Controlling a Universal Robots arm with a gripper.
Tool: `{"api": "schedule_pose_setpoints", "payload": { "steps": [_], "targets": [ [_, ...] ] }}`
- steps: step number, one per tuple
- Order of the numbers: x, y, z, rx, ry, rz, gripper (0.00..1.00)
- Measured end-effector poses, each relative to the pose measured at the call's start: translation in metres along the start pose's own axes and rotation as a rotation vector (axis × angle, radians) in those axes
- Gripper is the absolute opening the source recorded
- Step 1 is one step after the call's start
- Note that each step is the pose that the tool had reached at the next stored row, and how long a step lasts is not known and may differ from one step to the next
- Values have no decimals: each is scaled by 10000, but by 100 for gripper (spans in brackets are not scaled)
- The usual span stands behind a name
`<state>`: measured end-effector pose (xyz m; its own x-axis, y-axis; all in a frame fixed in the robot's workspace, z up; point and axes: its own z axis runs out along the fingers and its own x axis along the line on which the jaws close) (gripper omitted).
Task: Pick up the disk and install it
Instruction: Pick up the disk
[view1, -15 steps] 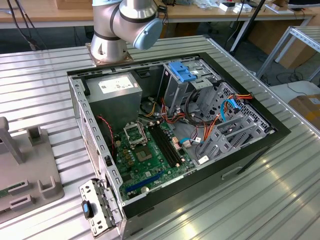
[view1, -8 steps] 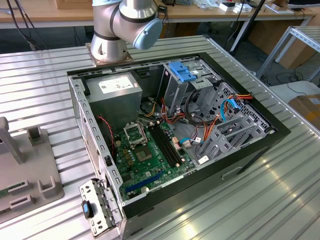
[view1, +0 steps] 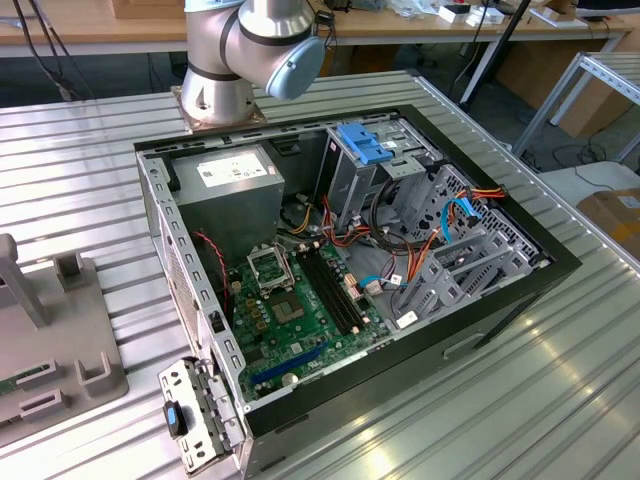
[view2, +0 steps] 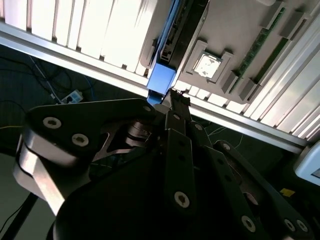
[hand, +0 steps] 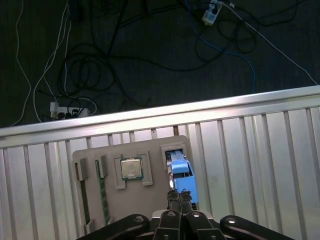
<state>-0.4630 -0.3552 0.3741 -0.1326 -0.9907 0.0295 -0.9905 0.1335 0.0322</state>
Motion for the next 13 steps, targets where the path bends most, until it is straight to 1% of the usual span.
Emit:
{"api": "schedule_pose_setpoints", "payload": {
  "steps": [2,4,6,7,8,9,10,13],
  "targets": [
    [-26,-1,0,1,0,-30,11],
    [-39,-23,4,3,3,-103,11],
    [-43,-30,35,19,14,-544,11],
    [-44,-30,35,18,-8,-632,11],
    [-44,-32,36,16,-46,-683,11],
    [-45,-32,39,30,-114,-808,11],
    [-44,-33,43,86,-127,-917,11],
    [-44,-33,43,87,-126,-922,11]
  ]
}}
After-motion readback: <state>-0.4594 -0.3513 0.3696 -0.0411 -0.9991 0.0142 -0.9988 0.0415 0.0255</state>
